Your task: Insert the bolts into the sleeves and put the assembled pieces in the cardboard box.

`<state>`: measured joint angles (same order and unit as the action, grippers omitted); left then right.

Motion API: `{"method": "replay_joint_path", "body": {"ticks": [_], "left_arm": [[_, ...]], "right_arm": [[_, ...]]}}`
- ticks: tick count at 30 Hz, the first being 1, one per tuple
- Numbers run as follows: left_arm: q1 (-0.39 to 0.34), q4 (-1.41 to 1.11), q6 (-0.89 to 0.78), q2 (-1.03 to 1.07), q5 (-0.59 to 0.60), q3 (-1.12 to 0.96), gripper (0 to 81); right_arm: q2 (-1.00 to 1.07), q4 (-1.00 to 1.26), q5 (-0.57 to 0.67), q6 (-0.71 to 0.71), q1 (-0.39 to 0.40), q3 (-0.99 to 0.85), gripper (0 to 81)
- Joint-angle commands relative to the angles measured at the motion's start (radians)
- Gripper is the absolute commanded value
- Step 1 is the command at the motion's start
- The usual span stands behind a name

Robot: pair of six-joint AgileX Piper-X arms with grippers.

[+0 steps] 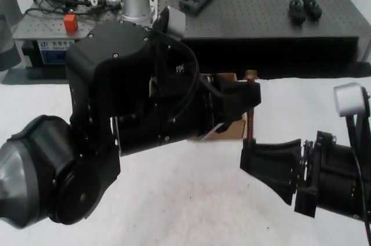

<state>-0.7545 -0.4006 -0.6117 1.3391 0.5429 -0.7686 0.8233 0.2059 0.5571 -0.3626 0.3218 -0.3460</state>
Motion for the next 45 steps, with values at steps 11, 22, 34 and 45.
{"method": "replay_joint_path", "body": {"ticks": [11, 22, 34, 45], "left_arm": [[0.000, 0.012, -0.005, -0.009, 0.073, -0.005, 22.3], [0.050, 0.236, 0.030, -0.060, -0.094, -0.001, 24.7], [0.056, 0.491, 0.111, -0.458, -0.415, 0.275, 0.8], [0.056, 0.889, 0.125, -0.774, -0.673, 0.375, 0.6]], "right_arm": [[0.000, 0.055, -0.058, 0.005, -0.001, -0.010, 0.7], [0.162, 0.033, -0.140, 0.106, -0.172, -0.131, 0.7], [0.855, -0.286, -0.385, 0.175, -0.168, -0.762, 0.7], [1.273, -0.585, -0.465, 0.225, -0.117, -1.161, 0.9]]}}
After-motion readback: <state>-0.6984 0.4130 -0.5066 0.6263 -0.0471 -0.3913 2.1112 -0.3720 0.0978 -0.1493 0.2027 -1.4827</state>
